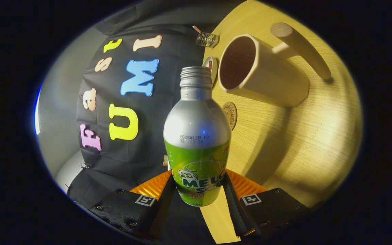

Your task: Take the bottle from table, then pour the juice into the cup, finally place the bottle on the coaster

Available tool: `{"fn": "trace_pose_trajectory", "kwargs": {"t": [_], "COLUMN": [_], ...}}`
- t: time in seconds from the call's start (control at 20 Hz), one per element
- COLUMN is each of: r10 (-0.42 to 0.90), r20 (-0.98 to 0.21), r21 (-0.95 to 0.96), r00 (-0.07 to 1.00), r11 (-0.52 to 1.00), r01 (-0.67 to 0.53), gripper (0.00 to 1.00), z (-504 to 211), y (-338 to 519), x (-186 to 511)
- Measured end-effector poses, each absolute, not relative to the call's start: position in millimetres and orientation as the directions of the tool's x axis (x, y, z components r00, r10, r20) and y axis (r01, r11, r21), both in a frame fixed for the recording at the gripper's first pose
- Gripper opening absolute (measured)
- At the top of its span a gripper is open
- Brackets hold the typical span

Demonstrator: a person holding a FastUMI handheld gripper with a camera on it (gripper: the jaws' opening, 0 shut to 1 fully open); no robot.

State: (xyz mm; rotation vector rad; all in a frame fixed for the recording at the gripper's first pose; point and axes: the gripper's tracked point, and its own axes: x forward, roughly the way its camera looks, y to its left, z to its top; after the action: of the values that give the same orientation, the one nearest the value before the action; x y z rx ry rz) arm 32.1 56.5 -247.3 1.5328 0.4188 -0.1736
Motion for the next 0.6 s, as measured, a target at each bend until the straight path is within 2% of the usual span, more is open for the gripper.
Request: {"fn": "trace_pose_trajectory", "kwargs": {"t": [0.6], "r10": [0.167], "r20": [-0.353], "r21": [0.908], "r00": [0.921], "r11": [-0.177], "r01": [0.380], "gripper": [0.77], "z": [-237.2], "y": [59.0], "x": [45.7]}}
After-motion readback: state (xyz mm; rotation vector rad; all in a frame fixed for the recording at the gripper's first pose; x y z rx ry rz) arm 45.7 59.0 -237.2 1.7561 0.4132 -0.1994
